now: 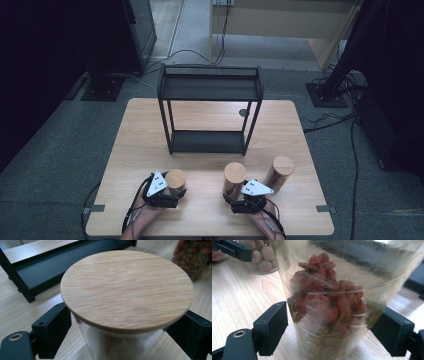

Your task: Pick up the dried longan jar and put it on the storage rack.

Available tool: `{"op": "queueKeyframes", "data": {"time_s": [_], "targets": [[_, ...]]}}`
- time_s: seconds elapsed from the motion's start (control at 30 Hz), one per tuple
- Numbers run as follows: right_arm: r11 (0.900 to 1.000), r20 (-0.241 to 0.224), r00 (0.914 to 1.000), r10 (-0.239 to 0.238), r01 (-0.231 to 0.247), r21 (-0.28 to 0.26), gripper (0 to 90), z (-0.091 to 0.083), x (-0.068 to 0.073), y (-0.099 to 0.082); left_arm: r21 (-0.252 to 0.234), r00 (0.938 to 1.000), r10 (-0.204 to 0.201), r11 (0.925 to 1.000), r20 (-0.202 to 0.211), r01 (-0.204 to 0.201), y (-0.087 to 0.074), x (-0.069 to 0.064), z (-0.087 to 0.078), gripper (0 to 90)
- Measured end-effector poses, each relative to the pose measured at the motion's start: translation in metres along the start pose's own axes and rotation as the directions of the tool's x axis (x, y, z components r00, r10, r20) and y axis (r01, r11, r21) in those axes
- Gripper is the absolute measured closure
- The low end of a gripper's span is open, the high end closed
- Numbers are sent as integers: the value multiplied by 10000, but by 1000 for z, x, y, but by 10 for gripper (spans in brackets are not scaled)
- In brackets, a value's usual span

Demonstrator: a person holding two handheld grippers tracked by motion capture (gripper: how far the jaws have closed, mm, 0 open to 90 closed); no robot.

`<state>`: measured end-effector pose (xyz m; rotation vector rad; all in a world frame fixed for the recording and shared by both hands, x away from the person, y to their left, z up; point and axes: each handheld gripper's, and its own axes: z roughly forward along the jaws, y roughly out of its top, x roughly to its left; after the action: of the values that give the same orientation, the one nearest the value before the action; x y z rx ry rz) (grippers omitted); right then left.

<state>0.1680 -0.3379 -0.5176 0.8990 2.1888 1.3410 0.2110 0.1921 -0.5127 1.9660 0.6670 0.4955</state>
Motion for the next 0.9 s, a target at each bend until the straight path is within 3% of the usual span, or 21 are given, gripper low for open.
{"op": "queueKeyframes", "data": {"time_s": [0.2, 0.9], "targets": [[10000, 3, 10000, 77, -77, -45, 176, 0, -1, -1, 36, 9998, 176, 9998, -13, -176, 1, -2, 1, 99], [9996, 62, 9997, 253, -252, -117, 170, -1, -2, -2, 16, 10000, 87, 10000, -20, -87, 0, -1, 0, 99]]}}
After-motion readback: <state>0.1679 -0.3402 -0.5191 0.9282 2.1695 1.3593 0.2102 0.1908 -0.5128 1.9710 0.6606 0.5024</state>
